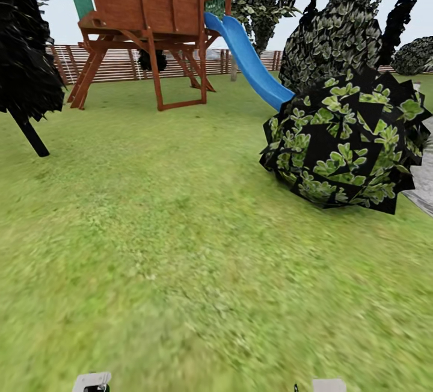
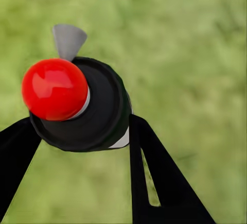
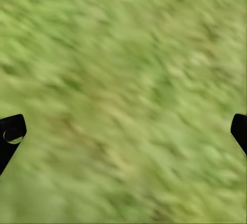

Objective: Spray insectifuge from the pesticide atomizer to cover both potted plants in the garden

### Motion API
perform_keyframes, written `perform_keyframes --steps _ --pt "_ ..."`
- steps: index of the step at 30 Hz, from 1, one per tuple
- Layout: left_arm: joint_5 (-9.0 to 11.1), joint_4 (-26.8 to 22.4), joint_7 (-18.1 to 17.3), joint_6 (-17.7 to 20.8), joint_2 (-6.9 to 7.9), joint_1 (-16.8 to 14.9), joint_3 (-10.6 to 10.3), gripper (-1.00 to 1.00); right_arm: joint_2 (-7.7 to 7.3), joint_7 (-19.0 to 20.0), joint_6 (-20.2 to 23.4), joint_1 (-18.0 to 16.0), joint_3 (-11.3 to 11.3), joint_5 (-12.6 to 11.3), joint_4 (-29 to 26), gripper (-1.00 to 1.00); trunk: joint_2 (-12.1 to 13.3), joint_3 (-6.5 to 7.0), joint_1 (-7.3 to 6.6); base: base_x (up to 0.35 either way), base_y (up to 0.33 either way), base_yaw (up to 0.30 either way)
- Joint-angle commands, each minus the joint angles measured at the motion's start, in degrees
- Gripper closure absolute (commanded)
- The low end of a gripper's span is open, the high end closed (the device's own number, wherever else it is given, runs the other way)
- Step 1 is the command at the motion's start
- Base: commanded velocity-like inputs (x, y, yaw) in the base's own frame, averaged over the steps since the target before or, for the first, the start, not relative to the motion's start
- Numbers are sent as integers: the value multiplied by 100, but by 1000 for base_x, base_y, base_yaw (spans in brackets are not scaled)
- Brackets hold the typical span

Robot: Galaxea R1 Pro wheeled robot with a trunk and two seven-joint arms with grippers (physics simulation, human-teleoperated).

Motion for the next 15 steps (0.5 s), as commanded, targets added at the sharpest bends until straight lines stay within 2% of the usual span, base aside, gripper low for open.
perform_keyframes --steps 1,15 --pt "-30 5 -32 -15 0 -3 50 100 -5 -27 -15 -4 -31 66 12 -100 -2 -5 2 339 0 -2" --pt "-30 6 -32 -15 0 -3 50 100 -11 -19 -15 -4 -31 78 18 -100 -2 -5 2 339 0 0"
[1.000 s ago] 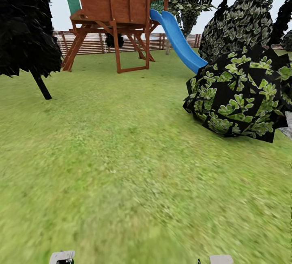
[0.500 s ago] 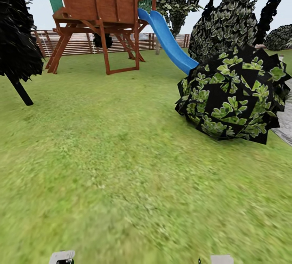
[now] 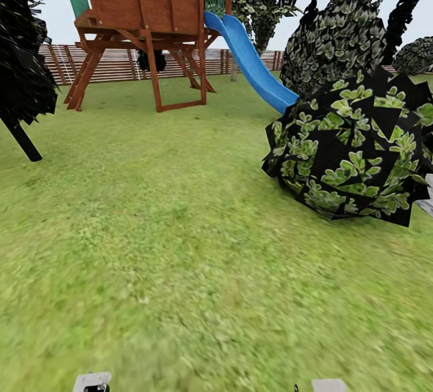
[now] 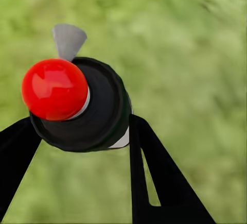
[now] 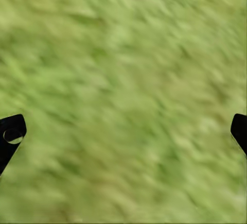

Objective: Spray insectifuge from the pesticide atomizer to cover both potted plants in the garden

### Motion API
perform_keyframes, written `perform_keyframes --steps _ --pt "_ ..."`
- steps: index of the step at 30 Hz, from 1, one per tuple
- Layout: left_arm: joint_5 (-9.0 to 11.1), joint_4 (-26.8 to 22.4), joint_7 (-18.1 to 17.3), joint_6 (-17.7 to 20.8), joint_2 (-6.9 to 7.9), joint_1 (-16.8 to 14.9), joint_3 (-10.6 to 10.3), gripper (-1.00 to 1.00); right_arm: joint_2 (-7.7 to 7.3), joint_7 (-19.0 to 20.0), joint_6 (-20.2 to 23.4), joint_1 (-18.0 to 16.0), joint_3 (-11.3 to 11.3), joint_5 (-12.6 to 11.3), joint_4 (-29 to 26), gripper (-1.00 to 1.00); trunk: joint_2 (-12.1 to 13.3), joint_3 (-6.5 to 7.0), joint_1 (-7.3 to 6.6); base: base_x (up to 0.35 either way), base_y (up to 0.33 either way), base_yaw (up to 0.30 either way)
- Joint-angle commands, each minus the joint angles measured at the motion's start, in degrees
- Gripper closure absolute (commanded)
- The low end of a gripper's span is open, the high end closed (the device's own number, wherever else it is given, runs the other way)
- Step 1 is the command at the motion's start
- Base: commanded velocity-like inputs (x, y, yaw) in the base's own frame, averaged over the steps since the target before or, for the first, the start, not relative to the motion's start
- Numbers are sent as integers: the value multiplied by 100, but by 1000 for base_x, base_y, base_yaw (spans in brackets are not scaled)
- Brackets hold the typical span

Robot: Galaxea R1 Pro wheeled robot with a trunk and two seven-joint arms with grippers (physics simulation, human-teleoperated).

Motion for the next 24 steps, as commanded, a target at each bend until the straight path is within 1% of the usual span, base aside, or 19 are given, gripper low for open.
perform_keyframes --steps 1,24 --pt "-30 1 -32 -15 0 -3 50 100 -1 -35 -15 -4 -32 59 10 -100 -2 -5 2 339 0 0" --pt "-30 0 -32 -15 0 -3 50 100 2 -58 -15 -4 -32 56 10 -100 -2 -5 2 339 0 0"
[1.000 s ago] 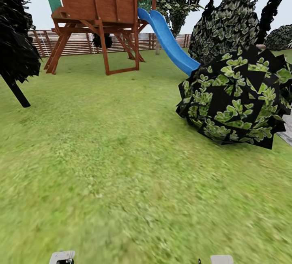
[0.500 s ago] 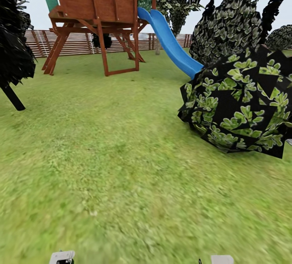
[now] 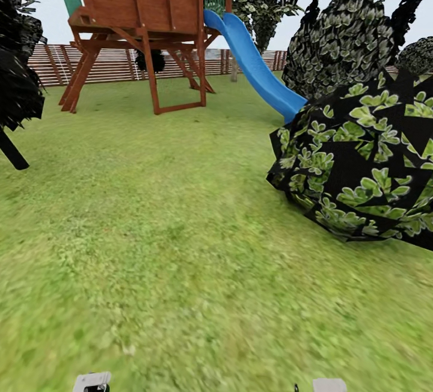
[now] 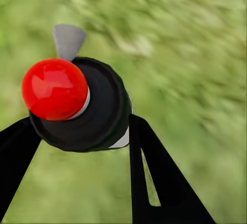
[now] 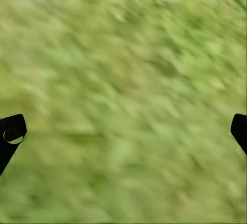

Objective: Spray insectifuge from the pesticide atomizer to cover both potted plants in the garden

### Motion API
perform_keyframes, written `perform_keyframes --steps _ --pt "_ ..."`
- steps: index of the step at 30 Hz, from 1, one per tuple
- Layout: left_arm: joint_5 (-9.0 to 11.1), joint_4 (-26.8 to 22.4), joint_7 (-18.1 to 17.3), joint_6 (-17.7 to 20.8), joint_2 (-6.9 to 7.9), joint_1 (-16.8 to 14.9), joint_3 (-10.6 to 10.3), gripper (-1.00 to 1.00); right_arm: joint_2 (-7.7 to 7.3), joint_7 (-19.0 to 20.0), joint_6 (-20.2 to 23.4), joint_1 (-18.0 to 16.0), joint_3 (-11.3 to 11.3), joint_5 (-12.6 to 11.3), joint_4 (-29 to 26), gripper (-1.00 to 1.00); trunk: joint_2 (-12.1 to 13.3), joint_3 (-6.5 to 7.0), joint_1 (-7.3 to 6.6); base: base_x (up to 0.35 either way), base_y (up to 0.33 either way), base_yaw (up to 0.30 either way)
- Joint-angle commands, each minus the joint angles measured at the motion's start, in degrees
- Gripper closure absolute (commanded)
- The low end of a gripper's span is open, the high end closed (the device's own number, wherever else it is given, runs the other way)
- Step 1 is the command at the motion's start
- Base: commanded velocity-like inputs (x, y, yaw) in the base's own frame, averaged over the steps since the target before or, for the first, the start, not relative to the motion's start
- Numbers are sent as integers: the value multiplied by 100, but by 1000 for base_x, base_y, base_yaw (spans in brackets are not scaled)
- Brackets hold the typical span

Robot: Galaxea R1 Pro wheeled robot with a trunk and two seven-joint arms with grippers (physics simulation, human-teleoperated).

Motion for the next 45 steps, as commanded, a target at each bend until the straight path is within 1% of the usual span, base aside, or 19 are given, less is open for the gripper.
perform_keyframes --steps 1,45 --pt "-30 1 -32 -15 0 -4 50 100 -2 -32 -15 -4 -32 61 10 -100 -2 -5 2 339 0 0" --pt "-30 0 -26 -6 5 -4 59 100 5 -32 -15 -4 -32 61 10 -100 -2 4 2 339 4 0"
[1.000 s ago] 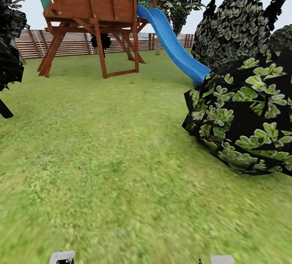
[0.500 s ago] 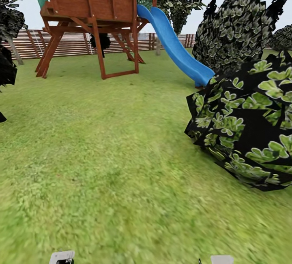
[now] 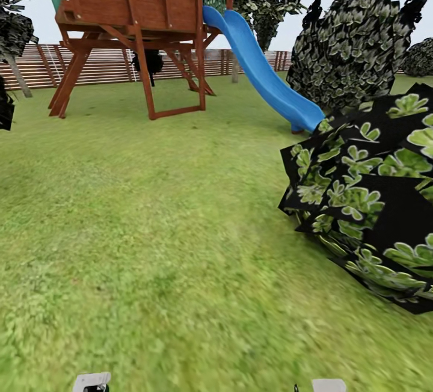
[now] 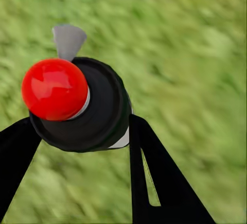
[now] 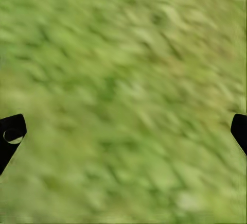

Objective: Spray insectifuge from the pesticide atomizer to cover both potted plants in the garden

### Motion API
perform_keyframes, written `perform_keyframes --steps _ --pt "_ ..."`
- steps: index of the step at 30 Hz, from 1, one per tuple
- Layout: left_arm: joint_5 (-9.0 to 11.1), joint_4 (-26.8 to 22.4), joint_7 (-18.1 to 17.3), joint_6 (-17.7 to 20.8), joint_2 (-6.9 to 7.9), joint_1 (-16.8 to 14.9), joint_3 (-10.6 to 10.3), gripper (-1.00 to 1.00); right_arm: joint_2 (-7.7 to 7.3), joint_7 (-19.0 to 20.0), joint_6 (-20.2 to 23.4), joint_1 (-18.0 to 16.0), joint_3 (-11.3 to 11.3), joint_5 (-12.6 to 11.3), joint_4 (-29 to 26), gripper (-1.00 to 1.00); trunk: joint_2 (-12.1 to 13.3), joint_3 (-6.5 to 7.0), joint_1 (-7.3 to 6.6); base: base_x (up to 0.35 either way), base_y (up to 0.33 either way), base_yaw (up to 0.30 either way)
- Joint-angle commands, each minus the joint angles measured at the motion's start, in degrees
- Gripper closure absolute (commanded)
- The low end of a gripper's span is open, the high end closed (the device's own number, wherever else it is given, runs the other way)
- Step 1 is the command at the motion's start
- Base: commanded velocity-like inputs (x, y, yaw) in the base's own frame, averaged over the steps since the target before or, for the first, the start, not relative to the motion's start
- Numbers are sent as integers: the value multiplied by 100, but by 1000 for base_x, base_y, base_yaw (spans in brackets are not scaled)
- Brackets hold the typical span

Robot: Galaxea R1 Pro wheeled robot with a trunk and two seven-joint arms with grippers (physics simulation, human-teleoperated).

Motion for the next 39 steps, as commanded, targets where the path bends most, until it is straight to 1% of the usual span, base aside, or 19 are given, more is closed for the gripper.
perform_keyframes --steps 1,39 --pt "-29 3 -33 -15 0 -4 51 100 -1 -33 -16 -4 -32 61 10 -100 -2 -5 2 339 83 0" --pt "-29 3 -36 -15 -1 -4 51 100 -2 -1 -18 -4 -32 69 17 -100 -2 -5 2 339 104 0"
